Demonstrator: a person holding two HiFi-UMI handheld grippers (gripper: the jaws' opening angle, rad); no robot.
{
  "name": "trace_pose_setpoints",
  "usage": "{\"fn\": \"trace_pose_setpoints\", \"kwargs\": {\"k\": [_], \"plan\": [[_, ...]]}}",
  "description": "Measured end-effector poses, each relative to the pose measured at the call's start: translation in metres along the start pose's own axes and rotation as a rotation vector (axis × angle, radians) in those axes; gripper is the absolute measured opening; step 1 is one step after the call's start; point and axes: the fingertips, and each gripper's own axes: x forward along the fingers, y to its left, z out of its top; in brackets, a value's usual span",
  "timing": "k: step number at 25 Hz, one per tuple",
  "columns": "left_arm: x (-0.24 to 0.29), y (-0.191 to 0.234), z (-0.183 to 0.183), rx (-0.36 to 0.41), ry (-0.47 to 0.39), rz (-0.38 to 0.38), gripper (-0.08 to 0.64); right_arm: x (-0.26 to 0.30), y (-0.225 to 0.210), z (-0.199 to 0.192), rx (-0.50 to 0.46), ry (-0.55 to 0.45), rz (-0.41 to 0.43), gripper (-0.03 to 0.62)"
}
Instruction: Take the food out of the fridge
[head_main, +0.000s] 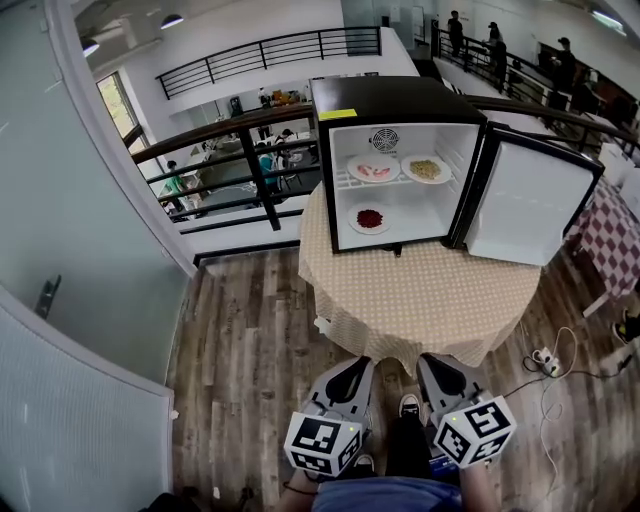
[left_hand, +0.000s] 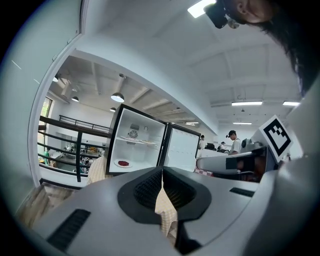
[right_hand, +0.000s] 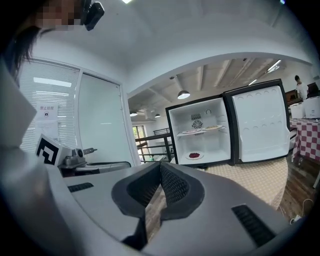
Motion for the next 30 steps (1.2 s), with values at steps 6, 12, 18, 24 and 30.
{"fn": "trace_pose_setpoints", "kwargs": {"k": [6,12,18,24,30], "plan": [[0.051,0.027,0.006,-0.003,0.009,0.063,0.018,0.045,-0.042,0.014,0.012,0.004,0.052,0.017],[0.121,0.038,0.028,-0.011,-0.016,0.099,0.018,0.083,-0.1,0.037,0.027,0.04,0.102,0.017],[0.192,0.047,0.049,0.001,-0.047,0.127,0.018,0.115,-0.156,0.059,0.038,0.06,0.137,0.017],[0.241,0.059,0.061,0.015,-0.048,0.177,0.018,0.143,-0.195,0.071,0.041,0.074,0.187,0.017],[0.26,0.07,0.065,0.012,-0.043,0.225,0.018,0.161,-0.202,0.074,0.05,0.093,0.259,0.017]]}}
